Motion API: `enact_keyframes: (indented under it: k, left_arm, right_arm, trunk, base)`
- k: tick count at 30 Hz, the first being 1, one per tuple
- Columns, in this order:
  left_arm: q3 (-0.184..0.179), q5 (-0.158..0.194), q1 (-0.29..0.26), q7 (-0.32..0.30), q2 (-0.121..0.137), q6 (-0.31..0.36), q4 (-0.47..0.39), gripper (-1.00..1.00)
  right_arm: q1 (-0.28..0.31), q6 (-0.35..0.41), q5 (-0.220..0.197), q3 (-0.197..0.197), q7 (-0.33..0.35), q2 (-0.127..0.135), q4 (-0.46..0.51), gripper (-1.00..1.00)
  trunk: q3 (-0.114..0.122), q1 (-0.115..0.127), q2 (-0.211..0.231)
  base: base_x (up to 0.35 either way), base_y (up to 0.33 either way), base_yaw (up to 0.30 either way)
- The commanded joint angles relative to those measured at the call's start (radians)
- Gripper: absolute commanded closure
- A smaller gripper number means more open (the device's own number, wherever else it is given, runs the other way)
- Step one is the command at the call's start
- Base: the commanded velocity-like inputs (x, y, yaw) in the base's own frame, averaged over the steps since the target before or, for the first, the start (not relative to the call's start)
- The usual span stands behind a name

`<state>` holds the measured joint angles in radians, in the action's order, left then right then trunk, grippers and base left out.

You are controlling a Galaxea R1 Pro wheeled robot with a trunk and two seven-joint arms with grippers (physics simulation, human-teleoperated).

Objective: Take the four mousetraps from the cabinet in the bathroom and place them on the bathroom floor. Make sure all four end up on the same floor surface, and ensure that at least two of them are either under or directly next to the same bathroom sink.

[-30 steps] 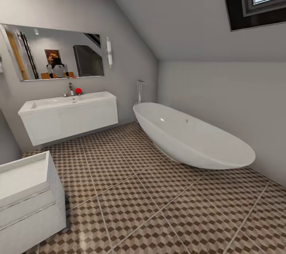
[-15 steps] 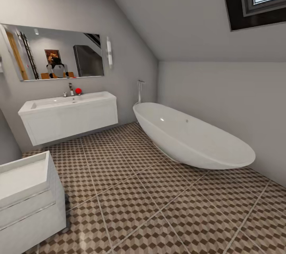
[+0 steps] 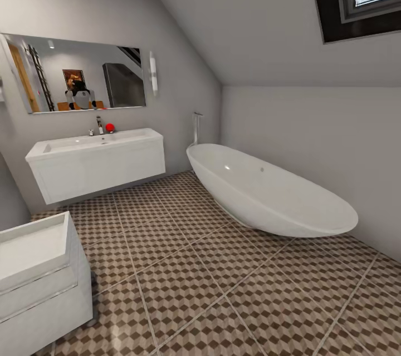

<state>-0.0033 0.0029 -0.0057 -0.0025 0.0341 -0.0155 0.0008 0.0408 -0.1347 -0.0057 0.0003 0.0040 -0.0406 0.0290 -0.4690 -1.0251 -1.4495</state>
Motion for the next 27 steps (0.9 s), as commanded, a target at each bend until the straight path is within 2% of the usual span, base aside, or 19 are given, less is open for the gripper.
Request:
enact_keyframes:
  k: [1, 3, 4, 6, 8, 11, 13, 15, 17, 18, 20, 21, 22, 23, 27]
  left_arm:
    - [0.0, 0.0, 0.0, 0.0, 0.001, -0.007, -0.004, -1.0]
    - [0.001, 0.001, 0.0, 0.002, 0.004, -0.019, -0.016, -1.0]
    - [0.002, 0.001, 0.0, 0.002, 0.005, -0.07, -0.047, -1.0]
    - [0.004, 0.001, 0.0, 0.004, 0.006, -0.1, -0.079, -1.0]
    - [0.006, 0.001, 0.0, 0.005, 0.016, -0.121, -0.165, -1.0]
    - [0.006, 0.0, 0.0, 0.008, 0.02, -0.124, -0.274, -1.0]
    - [0.007, 0.0, -0.001, 0.024, 0.022, -0.114, -0.353, -1.0]
    - [0.007, -0.001, -0.002, 0.051, 0.022, -0.083, -0.416, -1.0]
    - [0.008, -0.001, -0.002, 0.076, 0.022, -0.018, -0.491, -1.0]
    - [0.008, -0.001, -0.002, 0.087, 0.022, 0.042, -0.552, -1.0]
    - [0.008, -0.001, -0.003, 0.092, 0.023, 0.107, -0.623, -1.0]
    - [0.008, -0.001, -0.003, 0.094, 0.023, 0.169, -0.701, -1.0]
    - [0.008, -0.001, -0.003, 0.095, 0.023, 0.198, -0.741, -1.0]
    - [0.008, 0.002, -0.003, 0.097, 0.022, 0.306, -0.922, -1.0]
    - [0.008, 0.004, -0.004, 0.098, 0.02, 0.369, -1.089, -1.0]
  right_arm:
    - [0.001, -0.009, 0.0, 0.0, 0.0, 0.0, 0.002, -1.0]
    - [0.001, -0.02, 0.002, 0.0, 0.0, 0.002, 0.013, -1.0]
    - [0.001, -0.068, 0.003, 0.001, 0.0, 0.003, 0.028, -1.0]
    - [0.001, -0.11, 0.004, 0.001, 0.0, 0.005, 0.039, -1.0]
    - [0.001, -0.17, 0.007, 0.002, -0.002, 0.011, 0.083, -1.0]
    - [0.001, -0.188, 0.013, 0.003, -0.008, 0.014, 0.174, -1.0]
    - [0.001, -0.185, 0.036, 0.003, -0.014, 0.015, 0.264, -1.0]
    - [0.001, -0.16, 0.066, 0.002, -0.02, 0.015, 0.344, -1.0]
    - [0.001, -0.106, 0.105, 0.001, -0.026, 0.016, 0.439, -1.0]
    - [0.001, -0.057, 0.131, 0.001, -0.028, 0.015, 0.51, -1.0]
    - [0.001, -0.005, 0.153, 0.0, -0.029, 0.013, 0.583, -1.0]
    - [0.001, 0.047, 0.17, 0.0, -0.029, 0.012, 0.655, -1.0]
    - [0.001, 0.072, 0.176, 0.0, -0.029, 0.012, 0.688, -1.0]
    - [0.006, 0.161, 0.192, 0.0, -0.03, 0.01, 0.823, -1.0]
    - [0.035, 0.204, 0.199, 0.0, -0.032, 0.009, 0.928, -1.0]
  trunk:
    - [-0.001, 0.0, -0.001]
    - [-0.001, 0.0, -0.001]
    - [-0.001, 0.0, -0.001]
    - [-0.001, 0.0, -0.001]
    - [-0.001, 0.0, -0.001]
    - [-0.001, 0.0, -0.001]
    - [-0.001, 0.0, -0.001]
    - [-0.001, 0.0, -0.001]
    - [-0.001, 0.0, -0.001]
    - [-0.001, 0.0, -0.001]
    - [-0.001, 0.0, -0.001]
    - [-0.001, 0.0, -0.001]
    - [-0.001, 0.0, -0.001]
    - [-0.001, 0.0, -0.001]
    - [-0.001, 0.0, -0.001]
  base:
    - [0.0, 0.0, 0.0]
    - [0.0, 0.0, 0.0]
    - [0.0, 0.0, 0.0]
    - [0.0, 0.0, 0.0]
    - [0.0, 0.0, 0.0]
    - [0.0, 0.0, 0.0]
    - [0.0, 0.0, 0.0]
    - [0.0, 0.0, 0.0]
    - [0.0, 0.0, 0.0]
    - [0.0, 0.0, 0.0]
    - [0.0, 0.0, 0.0]
    - [0.0, 0.0, 0.0]
    - [0.0, 0.0, 0.0]
    - [0.0, 0.0, 0.0]
    - [0.0, 0.0, 0.0]
